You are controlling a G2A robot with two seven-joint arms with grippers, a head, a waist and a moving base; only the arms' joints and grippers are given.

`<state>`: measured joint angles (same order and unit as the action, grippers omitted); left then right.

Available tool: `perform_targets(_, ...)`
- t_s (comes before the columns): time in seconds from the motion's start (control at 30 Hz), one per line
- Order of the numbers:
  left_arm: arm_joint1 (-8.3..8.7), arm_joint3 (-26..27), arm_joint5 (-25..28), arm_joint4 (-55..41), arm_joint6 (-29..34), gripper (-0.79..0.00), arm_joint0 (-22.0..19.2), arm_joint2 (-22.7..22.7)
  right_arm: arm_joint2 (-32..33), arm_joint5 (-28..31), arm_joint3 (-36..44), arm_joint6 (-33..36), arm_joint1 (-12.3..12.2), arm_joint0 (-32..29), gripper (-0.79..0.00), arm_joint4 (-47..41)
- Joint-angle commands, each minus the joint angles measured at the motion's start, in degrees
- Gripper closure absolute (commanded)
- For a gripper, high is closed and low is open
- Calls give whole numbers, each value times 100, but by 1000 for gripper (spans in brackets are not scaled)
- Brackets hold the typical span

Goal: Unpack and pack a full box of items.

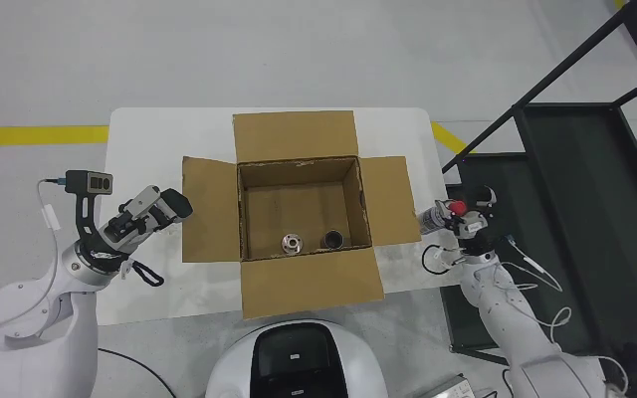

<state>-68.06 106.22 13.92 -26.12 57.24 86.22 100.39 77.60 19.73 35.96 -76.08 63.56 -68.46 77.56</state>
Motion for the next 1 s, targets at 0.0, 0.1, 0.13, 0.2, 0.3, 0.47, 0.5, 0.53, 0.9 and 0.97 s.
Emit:
perform_targets(0.0,0,0,0,0,0,-785,0,0,159,-106,336,79,-63,-169,-785,10)
perform_targets(0.1,0,0,0,0,0,-785,0,0,343,-157,897,305,-147,-466,-785,111)
perform_targets(0.13,0,0,0,0,0,-785,0,0,405,-137,1107,398,-173,-573,-785,133)
perform_targets(0.2,0,0,0,0,0,-785,0,0,538,-107,1555,618,-227,-797,-785,204)
perform_targets(0.3,0,0,0,0,0,-785,0,0,745,60,2180,1023,-293,-1153,-785,184)
perform_targets(0.47,0,0,0,0,0,-785,0,0,991,281,2949,1534,-348,-1569,-785,36)
perform_targets(0.5,0,0,0,0,0,-785,0,0,991,281,2949,1534,-348,-1569,-785,36)
perform_targets(0.53,0,0,0,0,0,-785,0,0,991,281,2949,1534,-348,-1569,-785,36)
perform_targets(0.9,0,0,0,0,0,-785,0,0,935,446,2951,1756,-337,-1591,-785,-63)
perform_targets(0.97,0,0,0,0,0,-785,0,0,947,711,3064,2262,-350,-1567,-785,-144)
